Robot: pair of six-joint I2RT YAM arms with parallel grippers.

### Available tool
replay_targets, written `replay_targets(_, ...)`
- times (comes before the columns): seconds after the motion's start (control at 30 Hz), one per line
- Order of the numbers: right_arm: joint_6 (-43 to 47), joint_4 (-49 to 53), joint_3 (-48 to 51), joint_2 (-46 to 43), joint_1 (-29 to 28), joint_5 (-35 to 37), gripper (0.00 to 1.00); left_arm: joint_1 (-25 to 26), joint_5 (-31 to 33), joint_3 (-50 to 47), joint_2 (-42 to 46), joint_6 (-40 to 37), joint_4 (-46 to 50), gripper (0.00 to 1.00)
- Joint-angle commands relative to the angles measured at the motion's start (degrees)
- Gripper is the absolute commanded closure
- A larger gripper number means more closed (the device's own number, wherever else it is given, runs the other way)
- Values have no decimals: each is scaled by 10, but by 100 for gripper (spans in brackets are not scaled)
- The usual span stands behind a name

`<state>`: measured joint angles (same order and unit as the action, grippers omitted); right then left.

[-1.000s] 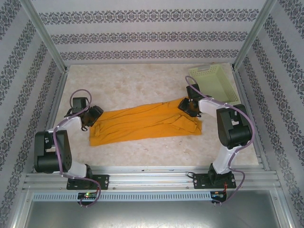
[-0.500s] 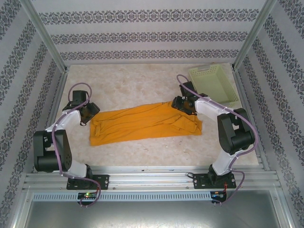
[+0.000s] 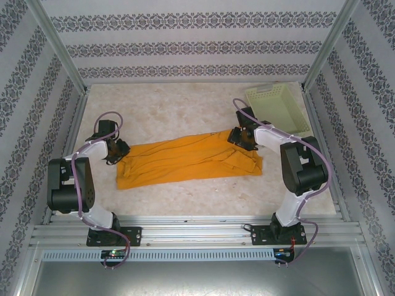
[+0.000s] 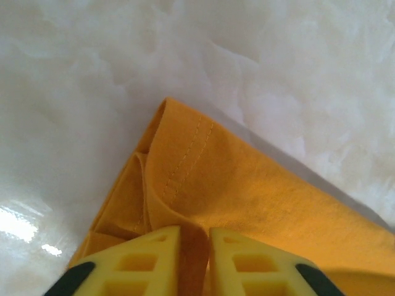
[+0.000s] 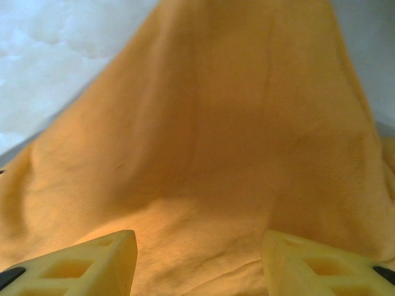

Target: Fold the inside-out t-shirt

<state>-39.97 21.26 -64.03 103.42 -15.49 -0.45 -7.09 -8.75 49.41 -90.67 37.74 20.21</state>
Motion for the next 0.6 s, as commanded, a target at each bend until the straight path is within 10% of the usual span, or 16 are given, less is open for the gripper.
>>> replay_targets(0.0,-16,14,-2,7,6,19,44,2,-2,4,4,-3,11,91)
replay_targets(0.57,-25,11,21,6,41,32,44,-57,75,-57,157,21,1,100)
